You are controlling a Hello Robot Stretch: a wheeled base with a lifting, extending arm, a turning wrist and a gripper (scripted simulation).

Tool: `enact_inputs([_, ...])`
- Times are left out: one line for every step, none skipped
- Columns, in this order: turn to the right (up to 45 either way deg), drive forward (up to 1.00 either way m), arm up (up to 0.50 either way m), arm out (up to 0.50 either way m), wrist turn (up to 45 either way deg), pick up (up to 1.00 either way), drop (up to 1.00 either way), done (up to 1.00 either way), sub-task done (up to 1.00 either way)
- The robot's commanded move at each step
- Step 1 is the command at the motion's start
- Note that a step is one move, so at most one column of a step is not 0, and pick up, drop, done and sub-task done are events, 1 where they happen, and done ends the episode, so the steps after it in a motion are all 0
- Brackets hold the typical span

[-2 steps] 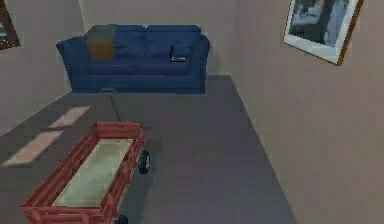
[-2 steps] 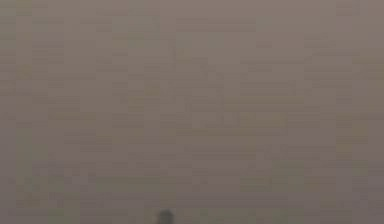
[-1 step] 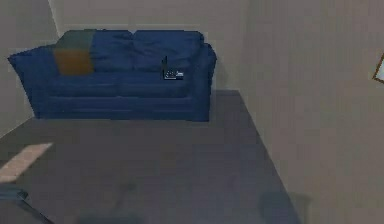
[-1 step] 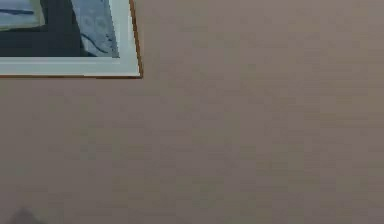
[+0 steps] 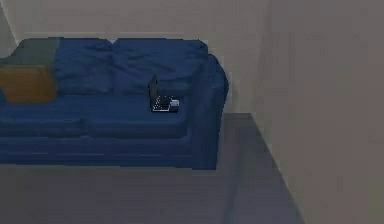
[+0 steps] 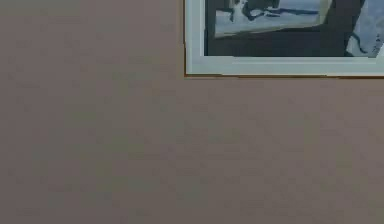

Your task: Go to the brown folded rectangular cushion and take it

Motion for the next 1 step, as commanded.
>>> enact_inputs([-36.0,0.0,0.0,0.0,0.0,0.0,0.0,0.0,0.0])
